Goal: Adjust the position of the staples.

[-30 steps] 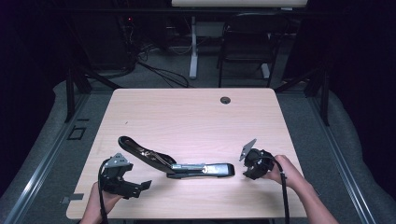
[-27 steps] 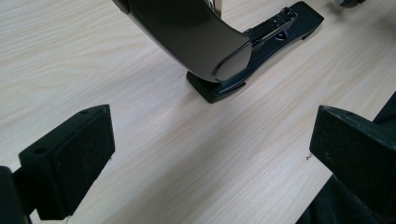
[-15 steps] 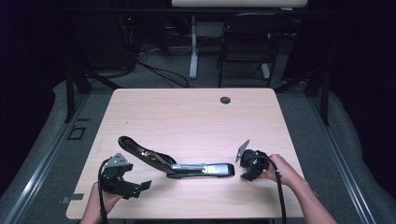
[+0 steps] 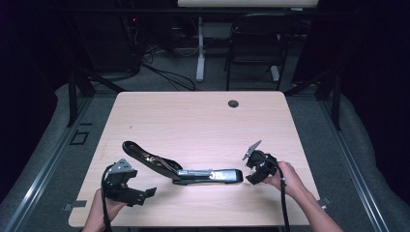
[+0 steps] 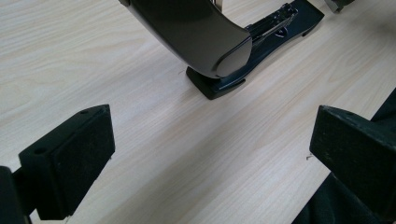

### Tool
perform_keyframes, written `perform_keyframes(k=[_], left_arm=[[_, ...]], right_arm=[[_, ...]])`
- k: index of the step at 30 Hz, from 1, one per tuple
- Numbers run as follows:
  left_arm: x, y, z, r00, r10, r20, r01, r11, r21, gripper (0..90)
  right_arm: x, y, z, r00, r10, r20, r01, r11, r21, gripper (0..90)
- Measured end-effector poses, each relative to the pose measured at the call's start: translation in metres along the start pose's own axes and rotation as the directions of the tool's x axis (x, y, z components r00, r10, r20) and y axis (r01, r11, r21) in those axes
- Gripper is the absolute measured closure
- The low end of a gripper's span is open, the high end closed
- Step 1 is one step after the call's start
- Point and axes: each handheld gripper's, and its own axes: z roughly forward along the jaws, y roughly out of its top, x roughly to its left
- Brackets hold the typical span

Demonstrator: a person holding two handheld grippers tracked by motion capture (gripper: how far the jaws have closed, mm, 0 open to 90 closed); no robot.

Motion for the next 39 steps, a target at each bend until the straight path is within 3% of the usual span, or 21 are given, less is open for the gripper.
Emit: perform_keyframes(k=[7, 8, 13, 14, 17, 20, 24, 32, 33, 36, 39], left_arm=[[0.000, 0.000, 0.001, 1.0000, 0.000, -0.009, 0.000, 0.9999, 0.011, 0.2], [0.000, 0.000, 0.001, 1.0000, -0.003, -0.009, 0.003, 0.9999, 0.011, 0.2], [0.000, 0.000, 0.001, 0.9999, -0.004, -0.009, 0.004, 1.0000, 0.007, 0.2], [0.001, 0.000, 0.001, 1.0000, 0.000, -0.010, 0.000, 1.0000, 0.008, 0.2], [0.001, 0.000, 0.000, 1.0000, 0.002, -0.010, -0.001, 1.0000, 0.010, 0.2], [0.001, 0.000, -0.001, 0.9999, 0.001, -0.013, -0.001, 1.0000, 0.005, 0.2], [0.001, 0.000, -0.001, 0.9999, -0.001, -0.013, 0.001, 1.0000, 0.004, 0.2], [0.001, 0.000, -0.001, 0.9999, -0.004, -0.017, 0.004, 1.0000, 0.003, 0.2], [0.001, 0.000, -0.001, 0.9998, -0.003, -0.018, 0.003, 1.0000, 0.003, 0.2], [0.001, 0.000, -0.001, 0.9998, -0.003, -0.018, 0.003, 1.0000, 0.003, 0.2], [0.001, 0.000, -0.001, 0.9998, -0.006, -0.018, 0.006, 1.0000, 0.003, 0.2]], right_arm=[[-0.002, 0.000, 0.006, 0.9973, 0.067, 0.027, -0.068, 0.997, 0.034, 37.3], [-0.001, -0.001, 0.008, 0.9968, 0.078, 0.018, -0.079, 0.997, 0.019, 37.4], [-0.003, -0.002, 0.006, 0.9957, 0.071, 0.059, -0.076, 0.994, 0.076, 34.9], [-0.002, -0.004, 0.007, 0.9951, 0.086, 0.049, -0.089, 0.994, 0.057, 34.9], [-0.005, -0.005, 0.005, 0.9947, 0.086, 0.056, -0.091, 0.992, 0.090, 34.9], [-0.007, -0.010, 0.005, 0.9922, 0.116, 0.046, -0.119, 0.989, 0.086, 35.0], [-0.009, -0.013, 0.003, 0.9916, 0.120, 0.049, -0.125, 0.986, 0.111, 35.4], [-0.013, -0.020, 0.003, 0.9859, 0.159, 0.053, -0.164, 0.980, 0.112, 37.5], [-0.015, -0.019, 0.001, 0.9879, 0.143, 0.061, -0.150, 0.979, 0.140, 37.7], [-0.016, -0.023, 0.002, 0.9809, 0.187, 0.054, -0.192, 0.977, 0.098, 37.0], [-0.020, -0.023, -0.001, 0.9813, 0.189, 0.037, -0.192, 0.976, 0.101, 33.9]])
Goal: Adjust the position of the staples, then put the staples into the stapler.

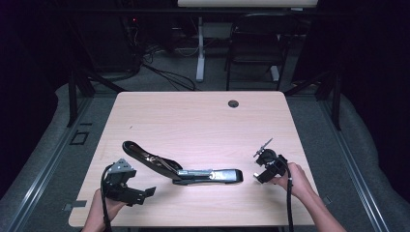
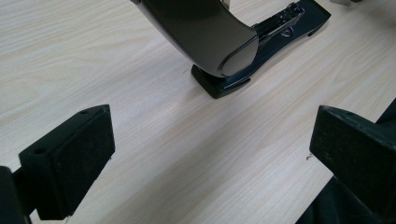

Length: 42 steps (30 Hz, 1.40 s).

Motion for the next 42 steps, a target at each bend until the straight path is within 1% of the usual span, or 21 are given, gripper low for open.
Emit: perform_keyframes(k=[1, 3, 5, 6, 7, 8, 9, 10, 11, 13, 14, 15, 19, 22, 23, 24, 28, 32, 37, 39, 42], left_arm=[[0.000, 0.000, 0.000, 1.0000, -0.001, 0.000, 0.001, 1.0000, 0.000, 0.2], [0.000, 0.000, 0.000, 1.0000, -0.002, -0.001, 0.002, 1.0000, -0.001, 0.2], [0.001, 0.000, -0.001, 1.0000, 0.001, 0.000, -0.001, 1.0000, 0.002, 0.2], [0.001, 0.000, -0.001, 1.0000, -0.001, -0.001, 0.001, 1.0000, 0.000, 0.2], [0.001, 0.000, -0.001, 1.0000, -0.001, -0.001, 0.001, 1.0000, 0.000, 0.2], [0.001, 0.000, 0.000, 1.0000, -0.004, 0.000, 0.004, 1.0000, 0.000, 0.2], [0.001, 0.000, 0.000, 1.0000, -0.004, 0.001, 0.004, 1.0000, 0.001, 0.2], [0.001, 0.000, 0.000, 1.0000, 0.000, 0.000, 0.000, 1.0000, 0.001, 0.2], [0.001, 0.000, 0.000, 1.0000, 0.000, 0.000, 0.000, 1.0000, 0.001, 0.2], [0.001, 0.000, 0.000, 1.0000, 0.003, 0.000, -0.003, 1.0000, 0.003, 0.2], [0.001, 0.000, 0.000, 1.0000, -0.001, -0.001, 0.001, 1.0000, 0.002, 0.2], [0.001, 0.000, 0.000, 1.0000, -0.001, -0.001, 0.001, 1.0000, 0.002, 0.2], [0.001, 0.000, 0.000, 1.0000, -0.001, 0.000, 0.001, 1.0000, 0.003, 0.2], [0.001, 0.000, 0.000, 1.0000, -0.001, 0.000, 0.001, 1.0000, 0.003, 0.2], [0.001, 0.000, 0.001, 1.0000, -0.001, -0.001, 0.001, 1.0000, 0.001, 0.2], [0.001, 0.000, 0.000, 1.0000, -0.002, 0.000, 0.002, 1.0000, 0.002, 0.2], [0.001, 0.000, -0.001, 1.0000, -0.010, -0.002, 0.010, 0.9999, -0.006, 0.2], [0.001, 0.000, -0.001, 0.9998, -0.021, -0.002, 0.021, 0.9996, -0.018, 0.2], [0.002, 0.000, -0.002, 0.9999, -0.014, -0.004, 0.014, 0.9998, -0.017, 0.2], [0.001, 0.000, -0.002, 0.9999, -0.015, -0.005, 0.015, 0.9997, -0.017, 0.2], [0.001, 0.001, -0.002, 0.9997, -0.022, -0.005, 0.022, 0.9996, -0.018, 0.2]], right_arm=[[0.000, 0.000, -0.001, 0.9998, 0.015, -0.016, -0.015, 1.000, -0.015, 31.1], [-0.001, 0.001, -0.002, 0.9994, 0.029, -0.020, -0.030, 0.999, -0.025, 25.8], [-0.001, 0.002, -0.003, 0.9984, 0.047, -0.031, -0.049, 0.998, -0.045, 26.6], [-0.001, 0.003, -0.002, 0.9968, 0.068, -0.042, -0.071, 0.995, -0.069, 27.2], [-0.001, 0.004, -0.003, 0.9961, 0.069, -0.055, -0.072, 0.995, -0.062, 28.1], [-0.001, 0.005, -0.002, 0.9950, 0.076, -0.065, -0.080, 0.994, -0.072, 29.1], [-0.002, 0.006, -0.003, 0.9939, 0.078, -0.078, -0.083, 0.995, -0.063, 30.1], [-0.002, 0.006, -0.002, 0.9901, 0.096, -0.102, -0.104, 0.992, -0.073, 31.3], [-0.003, 0.008, -0.002, 0.9857, 0.109, -0.128, -0.119, 0.990, -0.071, 34.6], [-0.003, 0.009, -0.003, 0.9853, 0.112, -0.129, -0.122, 0.990, -0.074, 38.2], [-0.002, 0.010, -0.003, 0.9819, 0.115, -0.150, -0.127, 0.989, -0.075, 41.2], [-0.001, 0.011, -0.002, 0.9836, 0.114, -0.140, -0.126, 0.989, -0.081, 43.8], [0.003, 0.013, 0.001, 0.9877, 0.093, -0.126, -0.102, 0.992, -0.067, 52.9], [0.005, 0.014, 0.002, 0.9912, 0.070, -0.112, -0.076, 0.996, -0.050, 57.4], [0.004, 0.015, 0.002, 0.9926, 0.060, -0.105, -0.064, 0.997, -0.034, 58.5], [0.005, 0.015, 0.002, 0.9917, 0.059, -0.114, -0.063, 0.998, -0.031, 59.4], [0.006, 0.015, 0.005, 0.9915, 0.073, -0.108, -0.078, 0.996, -0.050, 64.0], [0.007, 0.016, 0.007, 0.9917, 0.065, -0.111, -0.070, 0.997, -0.037, 69.7], [0.007, 0.017, 0.009, 0.9922, 0.066, -0.106, -0.070, 0.997, -0.033, 75.3], [0.007, 0.017, 0.010, 0.9932, 0.054, -0.104, -0.057, 0.998, -0.027, 77.6], [0.008, 0.018, 0.009, 0.9948, 0.036, -0.095, -0.038, 0.999, -0.013, 77.8]])
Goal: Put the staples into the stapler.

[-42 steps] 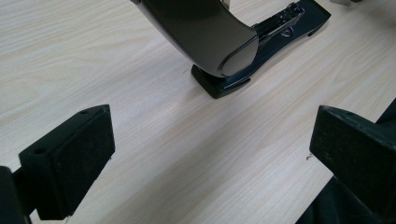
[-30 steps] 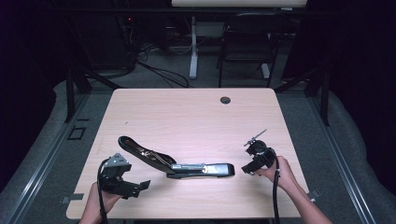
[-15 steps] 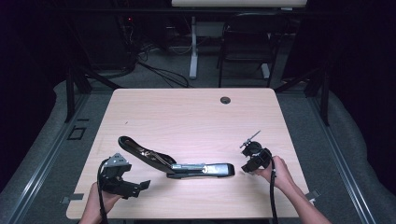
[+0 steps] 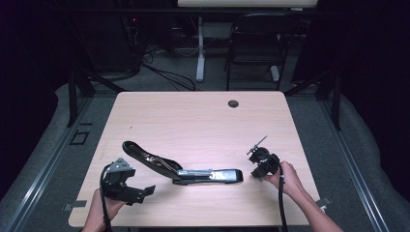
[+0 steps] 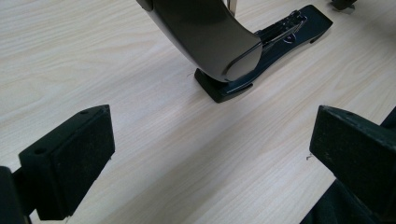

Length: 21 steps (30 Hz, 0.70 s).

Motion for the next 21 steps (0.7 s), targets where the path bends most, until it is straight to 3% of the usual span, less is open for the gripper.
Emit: perform_keyframes(k=[2, 5, 6, 8, 13, 18, 20, 21], left_arm=[[0.000, 0.000, 0.000, 1.0000, -0.009, -0.004, 0.009, 0.9999, -0.006, 0.2], [0.000, 0.000, 0.000, 0.9999, -0.015, -0.007, 0.015, 0.9998, -0.013, 0.2], [0.000, 0.000, -0.001, 0.9998, -0.017, -0.003, 0.017, 0.9997, -0.014, 0.2], [0.001, 0.000, -0.002, 0.9996, -0.027, 0.003, 0.027, 0.9993, -0.024, 0.2], [0.000, 0.001, -0.006, 0.9990, -0.041, -0.019, 0.040, 0.9981, -0.046, 0.3], [-0.002, 0.005, -0.013, 0.9972, -0.054, -0.051, 0.048, 0.9934, -0.104, 0.3], [-0.004, 0.006, -0.016, 0.9956, -0.062, -0.071, 0.052, 0.9901, -0.130, 0.4], [-0.004, 0.007, -0.017, 0.9954, -0.066, -0.069, 0.056, 0.9886, -0.140, 0.5]], right_arm=[[-0.001, 0.000, -0.002, 0.9999, -0.017, 0.003, 0.017, 1.000, 0.023, 77.9], [-0.001, 0.000, -0.002, 1.0000, -0.006, 0.003, 0.006, 1.000, 0.001, 78.1], [0.002, -0.002, 0.001, 0.9994, 0.033, -0.004, -0.033, 0.998, -0.053, 78.1], [0.000, -0.001, -0.005, 1.0000, 0.001, 0.005, 0.000, 1.000, -0.030, 78.1], [-0.001, -0.002, -0.009, 0.9999, 0.003, 0.014, -0.002, 0.999, -0.053, 78.1], [-0.003, -0.002, -0.013, 0.9997, 0.005, 0.022, -0.003, 0.997, -0.078, 78.1], [-0.004, -0.002, -0.015, 0.9994, -0.008, 0.034, 0.011, 0.998, -0.065, 78.1], [-0.003, -0.002, -0.014, 0.9996, 0.004, 0.026, -0.002, 0.996, -0.086, 78.1]])
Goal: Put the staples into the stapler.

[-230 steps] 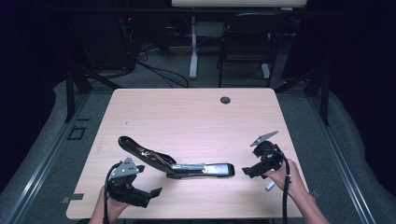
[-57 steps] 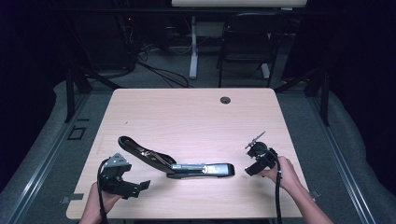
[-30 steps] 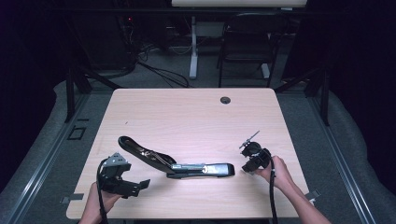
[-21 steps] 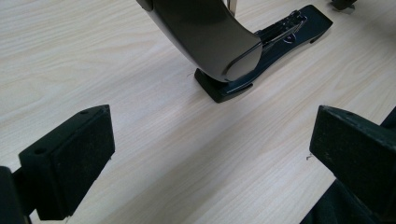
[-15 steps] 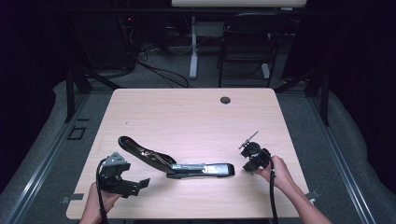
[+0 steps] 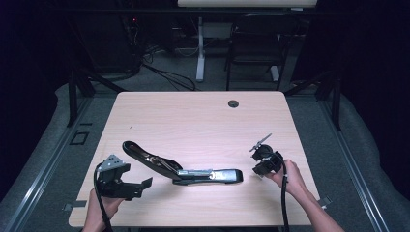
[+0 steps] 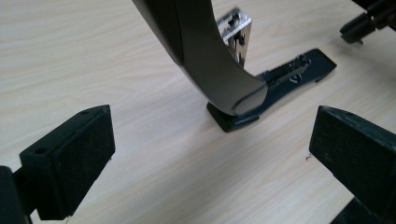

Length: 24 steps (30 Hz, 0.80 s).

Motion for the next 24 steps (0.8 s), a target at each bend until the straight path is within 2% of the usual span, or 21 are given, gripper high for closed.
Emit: perform_keyframes(k=[4, 5, 8, 10, 11, 13, 16, 19, 23, 24], left_arm=[[0.001, 0.004, -0.008, 0.9995, -0.027, -0.015, 0.026, 0.9981, -0.055, 2.6], [0.000, 0.005, -0.009, 0.9991, -0.035, -0.024, 0.033, 0.9969, -0.072, 3.0], [0.000, 0.007, -0.012, 0.9979, -0.051, -0.040, 0.046, 0.9926, -0.112, 3.9], [0.001, 0.009, -0.013, 0.9974, -0.052, -0.049, 0.046, 0.9907, -0.128, 5.5], [0.000, 0.010, -0.013, 0.9972, -0.058, -0.046, 0.052, 0.9897, -0.134, 5.6], [-0.001, 0.013, -0.014, 0.9963, -0.064, -0.057, 0.054, 0.9865, -0.154, 6.2], [-0.003, 0.017, -0.014, 0.9956, -0.056, -0.075, 0.042, 0.9823, -0.183, 7.5], [-0.006, 0.020, -0.015, 0.9940, -0.061, -0.090, 0.041, 0.9753, -0.217, 9.8], [-0.005, 0.025, -0.015, 0.9919, -0.086, -0.094, 0.057, 0.9588, -0.278, 15.1], [-0.005, 0.026, -0.014, 0.9914, -0.093, -0.093, 0.063, 0.9569, -0.283, 15.6]], right_arm=[[0.002, 0.001, -0.002, 0.9998, -0.017, 0.005, 0.017, 1.000, -0.004, 78.4], [0.002, 0.001, -0.003, 0.9995, -0.026, 0.020, 0.026, 1.000, 0.005, 78.4], [0.003, 0.001, -0.003, 0.9995, -0.028, 0.015, 0.028, 1.000, -0.007, 78.4], [0.004, 0.002, -0.002, 0.9997, -0.022, 0.006, 0.022, 1.000, -0.017, 78.4], [0.003, 0.002, -0.002, 0.9992, -0.037, 0.017, 0.037, 0.999, 0.000, 78.4], [0.003, 0.002, -0.002, 0.9991, -0.039, 0.016, 0.039, 0.999, 0.001, 78.4], [0.003, 0.003, -0.001, 0.9991, -0.042, 0.011, 0.042, 0.999, 0.003, 78.3], [0.003, 0.002, -0.001, 0.9991, -0.041, 0.010, 0.041, 0.999, -0.001, 78.3], [0.003, 0.003, -0.002, 0.9989, -0.044, 0.019, 0.044, 0.999, -0.002, 78.4], [0.005, 0.002, -0.001, 0.9995, -0.031, 0.010, 0.031, 0.999, -0.025, 78.4]])
